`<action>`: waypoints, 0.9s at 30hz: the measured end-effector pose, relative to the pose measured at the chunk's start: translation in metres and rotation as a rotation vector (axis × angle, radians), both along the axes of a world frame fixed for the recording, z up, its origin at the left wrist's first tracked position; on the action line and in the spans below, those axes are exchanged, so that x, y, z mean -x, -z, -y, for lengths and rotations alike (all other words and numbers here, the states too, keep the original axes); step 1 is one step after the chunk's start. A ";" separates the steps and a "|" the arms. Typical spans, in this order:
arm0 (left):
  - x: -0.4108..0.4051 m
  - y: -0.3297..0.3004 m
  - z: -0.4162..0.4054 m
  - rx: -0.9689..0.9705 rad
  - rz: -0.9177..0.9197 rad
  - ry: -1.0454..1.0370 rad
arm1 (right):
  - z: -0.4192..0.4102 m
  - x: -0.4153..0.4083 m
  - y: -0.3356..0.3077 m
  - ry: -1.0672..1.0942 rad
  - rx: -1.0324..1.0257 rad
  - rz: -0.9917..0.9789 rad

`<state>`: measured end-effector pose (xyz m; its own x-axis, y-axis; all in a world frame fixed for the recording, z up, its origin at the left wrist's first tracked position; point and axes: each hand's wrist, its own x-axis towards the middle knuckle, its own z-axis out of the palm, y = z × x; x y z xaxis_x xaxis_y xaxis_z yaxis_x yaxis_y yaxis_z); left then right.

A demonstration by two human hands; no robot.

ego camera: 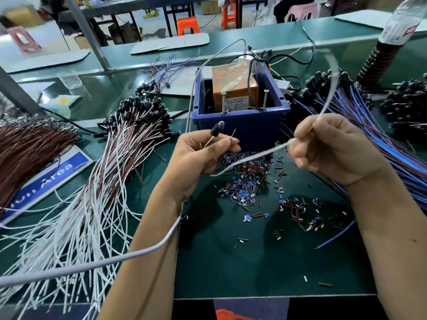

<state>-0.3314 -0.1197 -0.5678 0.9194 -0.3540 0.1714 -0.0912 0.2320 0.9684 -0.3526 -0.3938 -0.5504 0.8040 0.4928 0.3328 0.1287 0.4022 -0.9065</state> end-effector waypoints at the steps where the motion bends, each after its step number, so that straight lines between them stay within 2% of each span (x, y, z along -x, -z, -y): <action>1: 0.001 -0.002 0.000 0.035 0.020 0.001 | 0.001 0.000 0.000 -0.005 0.005 -0.012; 5: 0.004 -0.009 -0.003 0.169 0.039 0.076 | -0.005 0.003 0.001 -0.181 0.169 -0.056; 9: 0.010 -0.010 0.006 0.120 0.005 0.223 | -0.035 0.004 0.007 -0.263 0.393 -0.114; 14: 0.008 -0.005 0.013 0.063 -0.025 0.192 | -0.048 0.001 0.012 -0.290 0.567 -0.120; 17: 0.008 -0.006 0.010 0.086 -0.057 0.239 | -0.044 0.001 0.012 -0.279 0.529 -0.111; 20: 0.012 -0.005 0.007 0.139 -0.095 0.468 | -0.045 -0.002 0.013 -0.140 0.304 -0.235; 22: 0.014 -0.003 0.009 0.104 -0.087 0.582 | -0.050 -0.004 0.014 -0.025 0.200 -0.274; 27: 0.013 0.001 0.013 0.053 -0.093 0.639 | -0.057 -0.001 0.014 0.008 0.219 -0.227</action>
